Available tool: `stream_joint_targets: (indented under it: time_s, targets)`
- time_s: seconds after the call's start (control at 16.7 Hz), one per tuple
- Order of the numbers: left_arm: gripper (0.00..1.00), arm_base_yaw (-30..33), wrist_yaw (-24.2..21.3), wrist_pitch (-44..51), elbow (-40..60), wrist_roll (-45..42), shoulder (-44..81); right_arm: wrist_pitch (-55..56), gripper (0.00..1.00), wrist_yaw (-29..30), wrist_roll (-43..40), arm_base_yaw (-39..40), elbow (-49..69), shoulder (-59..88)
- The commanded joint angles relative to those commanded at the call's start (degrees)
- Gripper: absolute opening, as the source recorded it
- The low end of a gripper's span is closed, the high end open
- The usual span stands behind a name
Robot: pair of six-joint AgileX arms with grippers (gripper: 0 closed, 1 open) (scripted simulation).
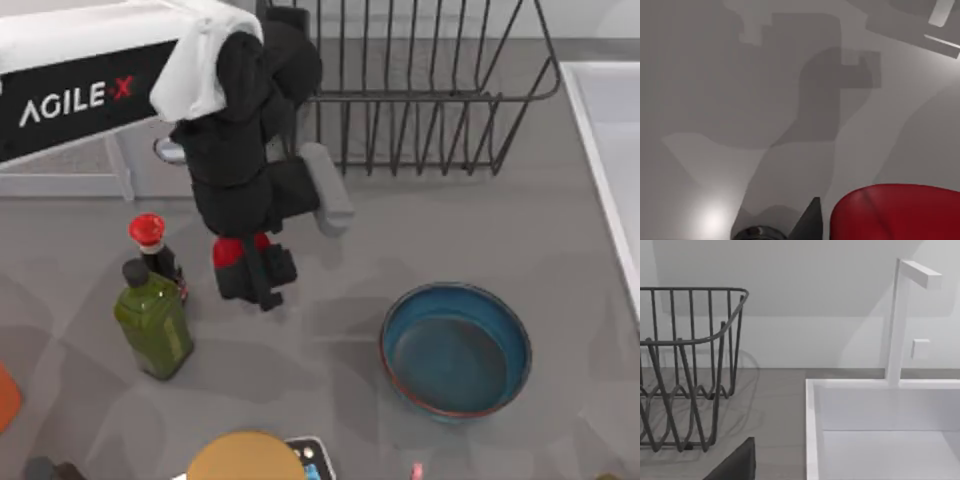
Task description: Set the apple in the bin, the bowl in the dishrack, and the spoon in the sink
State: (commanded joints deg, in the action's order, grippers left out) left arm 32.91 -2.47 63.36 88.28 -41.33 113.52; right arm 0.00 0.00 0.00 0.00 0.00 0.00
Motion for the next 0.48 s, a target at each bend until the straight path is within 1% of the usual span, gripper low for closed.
stream_joint_targets:
  time_s: [0.18, 0.48]
  targets:
    - [0.00, 0.10, 0.05, 2.91, 2.54, -0.03, -1.58, 0.00, 1.00, 0.00, 0.00, 0.00, 0.00, 0.00]
    - [0.00, -0.19, 0.03, 2.86, 2.50, -0.76, -1.90, 0.00, 1.00, 0.00, 0.00, 0.00, 0.00, 0.00]
